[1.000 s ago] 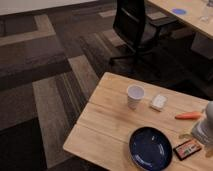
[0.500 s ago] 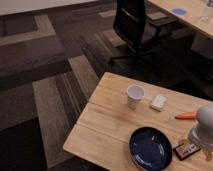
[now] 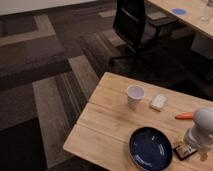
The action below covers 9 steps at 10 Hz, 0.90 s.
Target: Push the ceramic bowl across the table
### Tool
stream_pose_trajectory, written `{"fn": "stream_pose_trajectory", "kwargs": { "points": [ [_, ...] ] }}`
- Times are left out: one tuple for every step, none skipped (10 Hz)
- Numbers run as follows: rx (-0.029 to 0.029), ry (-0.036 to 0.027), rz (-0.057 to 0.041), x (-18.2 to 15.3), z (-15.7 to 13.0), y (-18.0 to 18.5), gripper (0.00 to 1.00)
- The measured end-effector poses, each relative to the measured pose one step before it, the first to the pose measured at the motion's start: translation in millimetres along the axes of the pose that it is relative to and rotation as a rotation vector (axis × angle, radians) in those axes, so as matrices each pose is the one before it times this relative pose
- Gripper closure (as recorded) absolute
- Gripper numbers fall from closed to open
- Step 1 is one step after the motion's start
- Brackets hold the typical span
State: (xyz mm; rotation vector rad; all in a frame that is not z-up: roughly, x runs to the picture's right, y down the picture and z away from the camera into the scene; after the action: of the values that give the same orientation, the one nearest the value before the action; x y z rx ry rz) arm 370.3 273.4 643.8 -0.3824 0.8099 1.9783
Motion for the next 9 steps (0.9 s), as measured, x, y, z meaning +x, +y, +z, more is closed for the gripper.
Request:
{"fn": "stream_pose_trajectory", "kwargs": {
  "points": [
    [0.00038,0.00362,-0.022,2.05,1.82,-0.18,0.35],
    [0.0007,0.00483,-0.03309,3.28,1.61,3.13,0.35],
    [0.00006,0.00062,-0.03387,2.62,-0.4,4.87,0.35],
    [-0.00295,0.00038,-0.03528,2.63,-1.34,6.82,0.35],
    [-0.01195,0.0063,-0.04124,4.79,-1.17,12.06,0.35],
    [-0.02901,0.01129,-0.11522,12.29,-0.65,32.74,0.35],
    [-0.03946,-0.01568,-0.17721,5.04,-9.34,49.69,0.35],
    [-0.02119,-0.02713,-0.09889,-4.84,-9.38,28.02,0.35],
    [-0.02458,-0.02224,-0.10891,-4.55,-9.9,30.86,0.35]
  ]
}}
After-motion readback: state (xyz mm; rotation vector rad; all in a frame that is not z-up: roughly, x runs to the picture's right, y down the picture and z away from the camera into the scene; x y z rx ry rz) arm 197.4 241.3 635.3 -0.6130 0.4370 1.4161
